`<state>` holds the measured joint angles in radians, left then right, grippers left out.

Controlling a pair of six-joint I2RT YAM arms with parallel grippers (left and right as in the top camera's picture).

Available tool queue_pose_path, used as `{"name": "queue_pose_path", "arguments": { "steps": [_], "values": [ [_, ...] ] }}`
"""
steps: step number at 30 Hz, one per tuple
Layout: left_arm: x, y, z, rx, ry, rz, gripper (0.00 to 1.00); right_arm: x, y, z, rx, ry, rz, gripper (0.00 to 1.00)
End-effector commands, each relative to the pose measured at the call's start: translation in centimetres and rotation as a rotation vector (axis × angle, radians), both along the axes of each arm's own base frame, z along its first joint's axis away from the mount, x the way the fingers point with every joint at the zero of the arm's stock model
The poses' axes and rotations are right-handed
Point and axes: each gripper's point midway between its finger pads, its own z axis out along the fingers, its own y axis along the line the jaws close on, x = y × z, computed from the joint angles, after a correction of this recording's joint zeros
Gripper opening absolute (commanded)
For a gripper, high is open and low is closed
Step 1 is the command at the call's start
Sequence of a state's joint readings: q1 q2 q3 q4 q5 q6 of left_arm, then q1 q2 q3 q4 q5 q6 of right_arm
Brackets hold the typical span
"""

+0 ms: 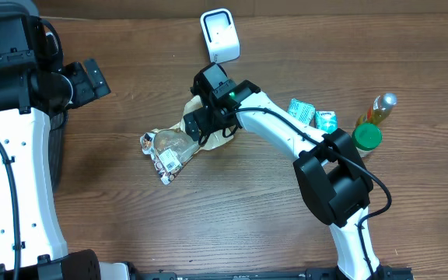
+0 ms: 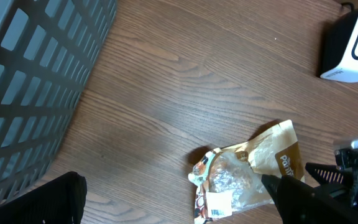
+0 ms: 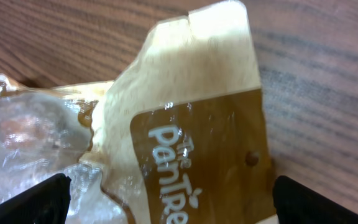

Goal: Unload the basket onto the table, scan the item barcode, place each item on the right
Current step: 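Lift the Pantree bag with the right gripper and adjust the grip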

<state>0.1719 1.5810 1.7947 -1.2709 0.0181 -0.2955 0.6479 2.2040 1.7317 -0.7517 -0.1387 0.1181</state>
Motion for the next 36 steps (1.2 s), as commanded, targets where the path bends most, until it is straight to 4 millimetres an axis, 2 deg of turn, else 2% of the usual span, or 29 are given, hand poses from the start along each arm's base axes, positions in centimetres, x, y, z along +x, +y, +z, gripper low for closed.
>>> {"name": "queue_pose_path", "arguments": {
  "steps": [1,5,8,10,12,14,17,19,21,22,24,25,29,32,34,36],
  "values": [
    [0.1,-0.1,0.2,0.007,-0.005,-0.012,1.0,1.1,0.1,1.0,-0.01,-0.06,0.027,1.0],
    [0.1,-0.1,0.2,0.006,-0.005,-0.012,1.0,0.2,0.2,-1.4,-0.02,0.003,0.04,1.0],
    [0.1,-0.1,0.2,0.006,-0.005,-0.012,1.0,-1.2,0.6,-4.2,-0.008,0.097,0.062,1.0],
    [0.1,-0.1,0.2,0.006,-0.005,-0.012,1.0,-1.8,0.7,-5.4,-0.009,0.132,0.07,0.99],
    [0.1,-0.1,0.2,0.006,-0.005,-0.012,1.0,-2.0,0.6,-5.8,-0.018,0.139,0.071,0.89],
    [0.1,-0.1,0.2,0.006,-0.005,-0.012,1.0,-2.0,0.6,-5.8,-0.019,0.14,0.071,0.76],
    [0.1,-0.1,0.2,0.006,-0.005,-0.012,1.0,-2.1,0.6,-5.8,-0.021,0.142,0.071,0.68],
    [0.1,-0.1,0.2,0.006,-0.005,-0.012,1.0,-2.0,0.6,-5.7,-0.02,0.141,0.071,0.56],
    [0.1,-0.1,0.2,0.006,-0.005,-0.012,1.0,-1.9,0.6,-4.8,-0.017,0.137,0.07,0.5],
    [0.1,-0.1,0.2,0.006,-0.005,-0.012,1.0,-1.7,0.6,-3.7,-0.008,0.124,0.067,0.44],
    [0.1,-0.1,0.2,0.006,-0.005,-0.012,0.99,-1.1,0.0,-1.8,-0.006,0.092,0.048,0.38],
    [0.1,-0.1,0.2,0.006,-0.005,-0.012,0.99,-0.7,-0.5,-0.7,-0.012,0.068,0.028,0.36],
    [0.1,-0.1,0.2,0.006,-0.005,-0.012,1.0,0.4,-2.6,0.9,-0.068,0.023,-0.062,0.35],
    [0.1,-0.1,0.2,0.006,-0.005,-0.012,1.0,0.7,-4.0,0.7,-0.107,0.027,-0.096,0.32],
    [0.1,-0.1,0.2,0.006,-0.005,-0.012,1.0,1.3,-6.0,0.4,-0.167,0.023,-0.212,0.29],
    [0.1,-0.1,0.2,0.006,-0.005,-0.012,0.99,1.5,-7.0,0.3,-0.194,0.023,-0.26,0.28]
  ]
}}
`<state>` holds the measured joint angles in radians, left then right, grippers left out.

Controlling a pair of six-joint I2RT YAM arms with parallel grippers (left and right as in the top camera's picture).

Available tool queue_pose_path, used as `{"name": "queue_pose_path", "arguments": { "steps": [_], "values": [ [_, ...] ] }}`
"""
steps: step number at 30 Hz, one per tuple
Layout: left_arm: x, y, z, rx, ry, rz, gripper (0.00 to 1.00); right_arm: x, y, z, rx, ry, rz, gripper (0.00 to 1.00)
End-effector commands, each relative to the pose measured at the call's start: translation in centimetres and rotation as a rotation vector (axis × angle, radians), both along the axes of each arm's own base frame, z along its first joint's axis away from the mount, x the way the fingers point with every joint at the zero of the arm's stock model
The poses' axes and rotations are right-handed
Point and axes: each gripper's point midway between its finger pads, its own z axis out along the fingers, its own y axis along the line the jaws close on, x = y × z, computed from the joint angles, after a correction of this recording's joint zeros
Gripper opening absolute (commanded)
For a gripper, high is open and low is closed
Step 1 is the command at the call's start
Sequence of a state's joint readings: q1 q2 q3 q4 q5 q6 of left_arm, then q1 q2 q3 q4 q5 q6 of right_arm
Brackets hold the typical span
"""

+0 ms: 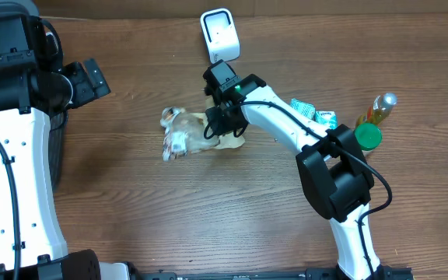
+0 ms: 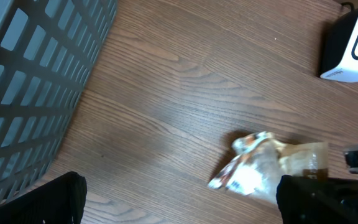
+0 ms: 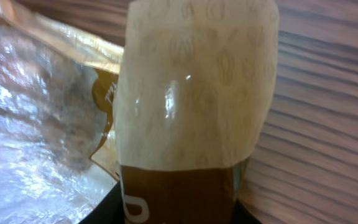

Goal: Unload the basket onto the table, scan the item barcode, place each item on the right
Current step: 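Lift the Pantree bag with the right gripper and adjust the grip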

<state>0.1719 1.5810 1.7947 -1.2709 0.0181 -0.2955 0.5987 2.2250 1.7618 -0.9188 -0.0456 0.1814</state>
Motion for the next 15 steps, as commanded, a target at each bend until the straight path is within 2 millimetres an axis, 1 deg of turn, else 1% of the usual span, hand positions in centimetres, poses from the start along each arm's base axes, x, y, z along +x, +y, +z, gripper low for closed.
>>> {"name": "queue_pose_path", "arguments": {
  "steps": [1,2,3,5,7,10,13,15],
  "values": [
    [0.1,-0.1,0.2,0.006,-0.005,-0.012,1.0,1.6,-2.0,1.8,-0.044,-0.066,-0.122,0.29],
    [0.1,-0.1,0.2,0.006,-0.005,-0.012,1.0,1.5,-2.0,1.8,-0.037,-0.059,-0.121,0.34],
    [0.1,-0.1,0.2,0.007,-0.005,-0.012,1.0,1.5,-2.0,1.7,-0.033,-0.055,-0.121,0.42],
    [0.1,-0.1,0.2,0.006,-0.005,-0.012,1.0,1.4,-1.9,1.6,-0.029,-0.05,-0.126,0.53],
    [0.1,-0.1,0.2,0.006,-0.005,-0.012,1.0,1.3,-1.9,0.8,-0.016,-0.044,-0.153,0.58],
    [0.1,-0.1,0.2,0.006,-0.005,-0.012,0.99,0.7,-1.4,-0.5,0.021,-0.019,-0.155,0.59],
    [0.1,-0.1,0.2,0.006,-0.005,-0.012,0.99,0.5,-1.0,-1.4,0.05,-0.014,-0.148,0.58],
    [0.1,-0.1,0.2,0.006,-0.005,-0.012,1.0,0.4,-1.0,-2.5,0.056,-0.019,-0.147,0.51]
  ]
}}
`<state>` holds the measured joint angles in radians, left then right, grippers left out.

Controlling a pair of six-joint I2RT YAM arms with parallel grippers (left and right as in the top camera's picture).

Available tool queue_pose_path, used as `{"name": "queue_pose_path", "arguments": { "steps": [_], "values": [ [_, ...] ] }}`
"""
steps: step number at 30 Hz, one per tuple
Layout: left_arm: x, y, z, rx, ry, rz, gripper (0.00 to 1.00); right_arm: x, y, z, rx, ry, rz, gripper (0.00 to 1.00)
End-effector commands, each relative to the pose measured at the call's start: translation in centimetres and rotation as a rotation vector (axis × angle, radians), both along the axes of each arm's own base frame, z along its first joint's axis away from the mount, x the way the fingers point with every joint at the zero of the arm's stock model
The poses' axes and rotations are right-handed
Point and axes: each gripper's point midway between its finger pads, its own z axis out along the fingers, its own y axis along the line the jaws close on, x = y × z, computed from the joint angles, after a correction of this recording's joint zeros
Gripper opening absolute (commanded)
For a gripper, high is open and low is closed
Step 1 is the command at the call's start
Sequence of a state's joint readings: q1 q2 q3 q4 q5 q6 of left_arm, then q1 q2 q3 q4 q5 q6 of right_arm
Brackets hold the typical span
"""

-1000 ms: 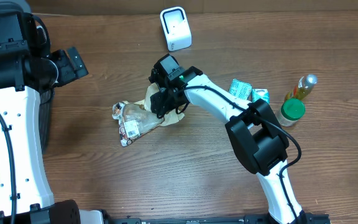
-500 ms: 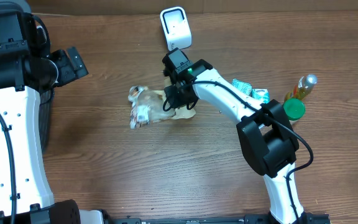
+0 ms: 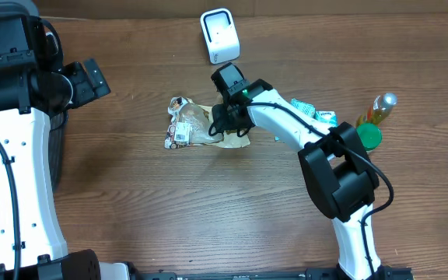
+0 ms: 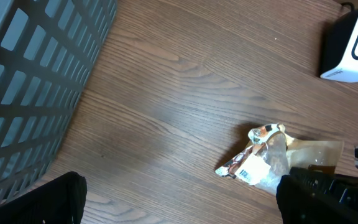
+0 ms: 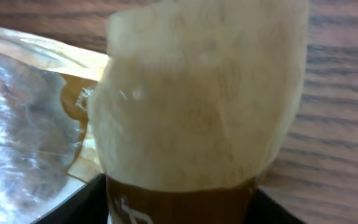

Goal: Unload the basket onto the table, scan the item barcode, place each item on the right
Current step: 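Lift the Pantree bag with the right gripper and adjust the grip, then raise the Pantree bag up toward the white scanner with the right gripper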

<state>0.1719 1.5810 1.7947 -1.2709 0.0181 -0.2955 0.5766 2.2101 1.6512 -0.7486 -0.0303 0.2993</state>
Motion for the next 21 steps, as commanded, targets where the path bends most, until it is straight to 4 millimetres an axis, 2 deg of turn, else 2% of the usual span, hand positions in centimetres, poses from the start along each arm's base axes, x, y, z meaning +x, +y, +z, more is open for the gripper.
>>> {"name": "queue_pose_path", "arguments": {
  "steps": [1,2,5,10,11,13,16,21],
  "values": [
    [0.1,-0.1,0.2,0.006,-0.005,-0.012,1.0,-1.2,-0.4,-1.3,0.002,0.032,-0.007,0.47],
    [0.1,-0.1,0.2,0.006,-0.005,-0.012,1.0,-1.3,-0.5,-1.6,-0.001,0.037,-0.007,0.41],
    [0.1,-0.1,0.2,0.006,-0.005,-0.012,1.0,-1.3,-0.5,-1.6,-0.001,0.037,-0.007,0.34],
    [0.1,-0.1,0.2,0.006,-0.005,-0.012,1.0,-0.5,-0.4,-0.5,0.014,0.015,-0.014,0.16],
    [0.1,-0.1,0.2,0.006,-0.005,-0.012,1.0,-0.1,-0.5,0.3,0.023,0.001,-0.02,0.12],
    [0.1,-0.1,0.2,0.006,-0.005,-0.012,0.99,0.2,-0.6,1.6,0.043,-0.017,-0.024,0.1],
    [0.1,-0.1,0.2,0.006,-0.005,-0.012,0.99,0.4,-0.3,4.5,0.127,-0.032,-0.015,0.04],
    [0.1,-0.1,0.2,0.006,-0.005,-0.012,1.0,-0.6,1.0,8.2,0.343,0.04,0.03,0.04]
  ]
}}
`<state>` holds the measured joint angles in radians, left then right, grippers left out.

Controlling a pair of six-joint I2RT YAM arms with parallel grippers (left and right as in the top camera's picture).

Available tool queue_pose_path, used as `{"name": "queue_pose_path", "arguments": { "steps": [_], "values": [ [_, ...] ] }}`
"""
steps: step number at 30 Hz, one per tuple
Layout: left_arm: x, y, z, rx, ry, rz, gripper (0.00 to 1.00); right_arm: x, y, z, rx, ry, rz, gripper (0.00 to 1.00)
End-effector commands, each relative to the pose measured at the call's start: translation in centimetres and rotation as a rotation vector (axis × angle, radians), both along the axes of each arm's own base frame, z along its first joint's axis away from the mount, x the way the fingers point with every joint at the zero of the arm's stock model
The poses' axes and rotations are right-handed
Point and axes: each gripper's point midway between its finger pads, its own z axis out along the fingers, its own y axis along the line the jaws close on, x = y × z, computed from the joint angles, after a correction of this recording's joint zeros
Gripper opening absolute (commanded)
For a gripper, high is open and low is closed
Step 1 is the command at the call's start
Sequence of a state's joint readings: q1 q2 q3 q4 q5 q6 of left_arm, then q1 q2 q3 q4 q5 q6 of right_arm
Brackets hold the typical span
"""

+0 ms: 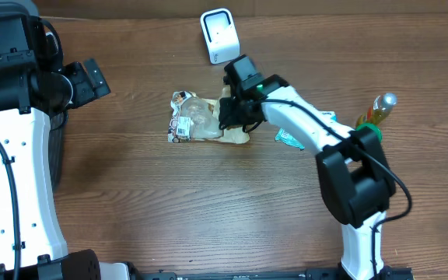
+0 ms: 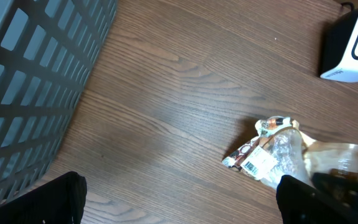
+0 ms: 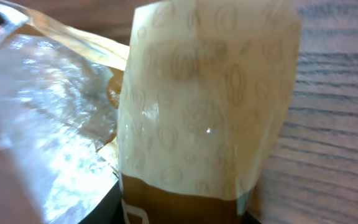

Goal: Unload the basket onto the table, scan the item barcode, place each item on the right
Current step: 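Raise the Pantree bag up toward the white scanner with the right gripper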

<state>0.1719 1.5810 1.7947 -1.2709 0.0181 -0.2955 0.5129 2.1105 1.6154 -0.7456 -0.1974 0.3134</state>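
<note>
A clear snack bag [image 1: 199, 121] with a tan and brown end lies across the table's middle, its white barcode label [image 1: 181, 127] at the left end facing up. My right gripper [image 1: 235, 114] is shut on the bag's tan end [image 3: 204, 106], which fills the right wrist view. The white scanner [image 1: 219, 35] stands at the back, a short way beyond the bag. In the left wrist view the bag [image 2: 278, 155] and scanner [image 2: 352, 43] appear at the right. My left gripper [image 2: 179, 208] hangs open at the far left, away from both, with nothing between its fingers.
A dark mesh basket [image 2: 30, 74] stands at the table's left edge under the left arm. Teal packets [image 1: 288, 138], a green-capped container [image 1: 368, 136] and a yellow bottle [image 1: 379, 109] are at the right, beside the right arm.
My right gripper, still shut on the bag, has shifted a little to the right and back. The bag went with it, label still up. The left arm has not moved.
The bag first lay lower on the table with my right gripper open around its brown end. Then the gripper was shut on that end and the bag sat farther back, nearer the scanner. It then turned label-up, and now sits slightly farther right.
</note>
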Motion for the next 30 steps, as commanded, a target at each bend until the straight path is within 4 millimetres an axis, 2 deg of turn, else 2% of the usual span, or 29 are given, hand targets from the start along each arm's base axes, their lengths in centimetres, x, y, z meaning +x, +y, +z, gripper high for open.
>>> {"name": "queue_pose_path", "arguments": {
  "steps": [1,4,9,17,19,21,25,28,30],
  "values": [
    [0.1,-0.1,0.2,0.006,-0.005,-0.012,1.0,-0.7,1.4,4.6,0.211,0.023,0.055,0.04],
    [0.1,-0.1,0.2,0.006,-0.005,-0.012,1.0,-0.8,0.9,5.8,0.337,0.09,0.062,0.04],
    [0.1,-0.1,0.2,0.006,-0.005,-0.012,1.0,-0.3,-1.4,5.9,0.369,0.14,0.012,0.04],
    [0.1,-0.1,0.2,0.006,-0.005,-0.012,1.0,-1.0,-1.1,6.1,0.391,0.146,0.064,0.04],
    [0.1,-0.1,0.2,0.007,-0.005,-0.012,0.99,-1.5,0.0,7.4,0.485,0.136,0.152,0.04],
    [0.1,-0.1,0.2,0.006,-0.005,-0.012,1.0,-2.2,1.2,9.8,0.638,0.109,0.276,0.04],
    [0.1,-0.1,0.2,0.006,-0.005,-0.012,0.99,-2.1,1.1,9.9,0.642,0.105,0.275,0.04],
    [0.1,-0.1,0.2,0.006,-0.005,-0.012,1.0,-1.7,1.4,12.0,0.731,0.069,0.318,0.04],
    [0.1,-0.1,0.2,0.007,-0.005,-0.012,1.0,-0.9,1.6,14.2,0.741,0.008,0.341,0.04]
  ]
}}
